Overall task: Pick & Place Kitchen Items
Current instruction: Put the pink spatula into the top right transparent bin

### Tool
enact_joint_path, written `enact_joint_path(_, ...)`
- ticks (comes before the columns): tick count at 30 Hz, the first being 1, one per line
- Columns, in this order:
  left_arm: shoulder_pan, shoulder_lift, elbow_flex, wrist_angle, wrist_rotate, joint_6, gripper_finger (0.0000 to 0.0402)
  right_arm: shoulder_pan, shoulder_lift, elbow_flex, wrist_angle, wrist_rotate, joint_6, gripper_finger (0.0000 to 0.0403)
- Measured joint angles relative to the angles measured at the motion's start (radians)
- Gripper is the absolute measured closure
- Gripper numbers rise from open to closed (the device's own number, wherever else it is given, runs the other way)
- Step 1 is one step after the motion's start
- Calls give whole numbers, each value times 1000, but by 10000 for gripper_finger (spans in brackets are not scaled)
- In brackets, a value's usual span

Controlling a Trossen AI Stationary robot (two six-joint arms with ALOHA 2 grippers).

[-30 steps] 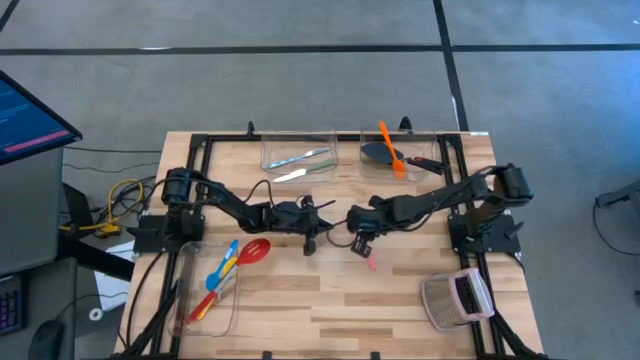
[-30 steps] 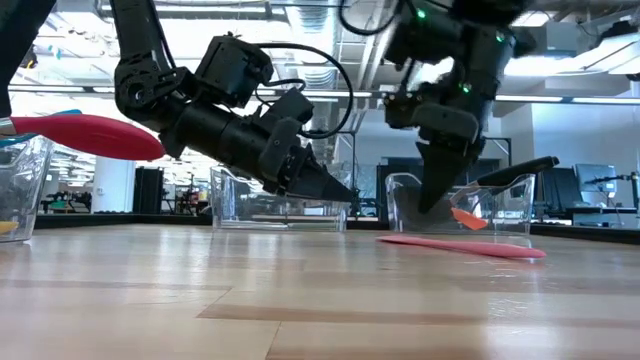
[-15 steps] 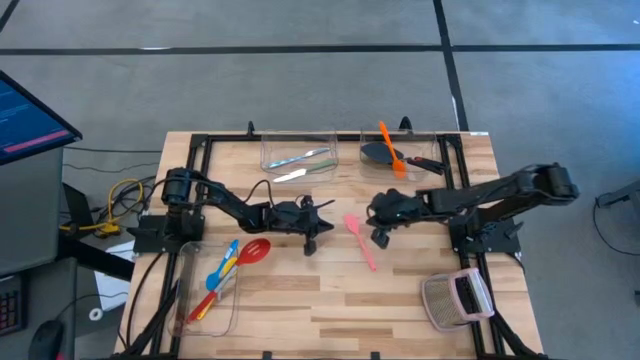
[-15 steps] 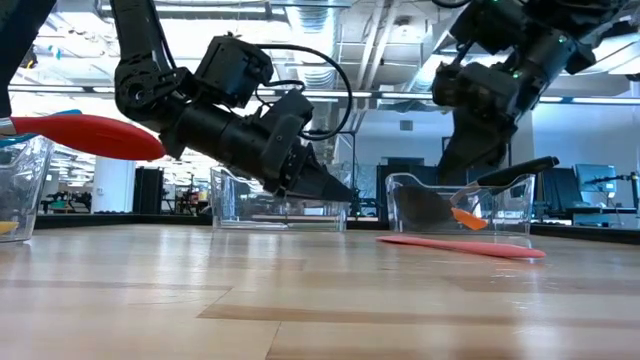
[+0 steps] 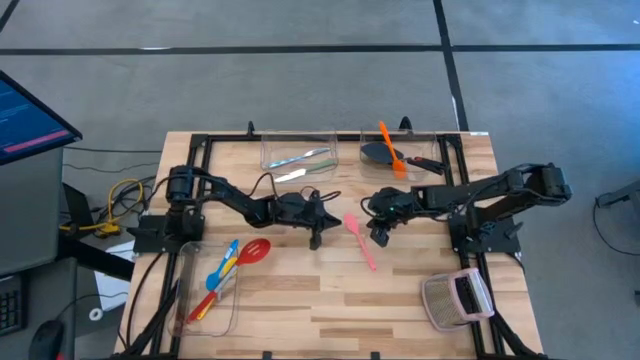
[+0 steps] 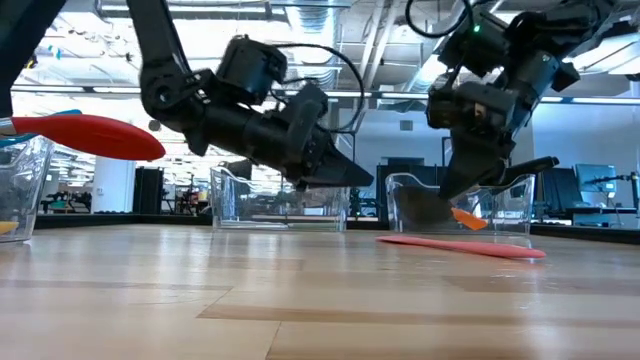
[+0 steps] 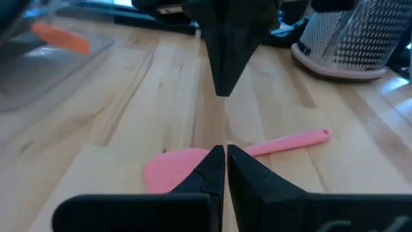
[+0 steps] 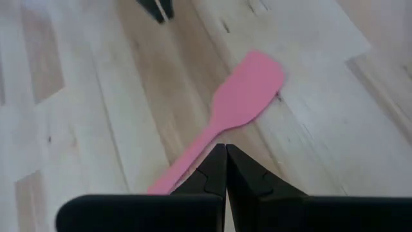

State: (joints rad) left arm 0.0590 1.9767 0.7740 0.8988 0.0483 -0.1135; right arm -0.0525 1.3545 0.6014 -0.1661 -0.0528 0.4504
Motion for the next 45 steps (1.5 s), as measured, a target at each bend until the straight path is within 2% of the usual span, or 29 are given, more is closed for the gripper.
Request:
enact_joint_path(10,50,190,167,0,209,-121,394,-70,21,0,-1,-32,22,403)
enact_joint_path(13,49,208,194,-23,237,-161,395,-71,21,0,-3,-32,19,403)
enact_joint_path(15,49,185,201,-104,220,-162,398,-71,21,0,-9,-32,15,403)
enact_joint_path(20,43,118,267,-422,59,-93,400,-71,21,0,-14,-32,2,403)
enact_joint_path(27,41,117,308,-482,9,-67,400,-81,21,0,-13,-31,-16,403)
enact_joint_path(45,45,129,309,-515,4,-67,400,-81,21,0,-13,-29,-18,403)
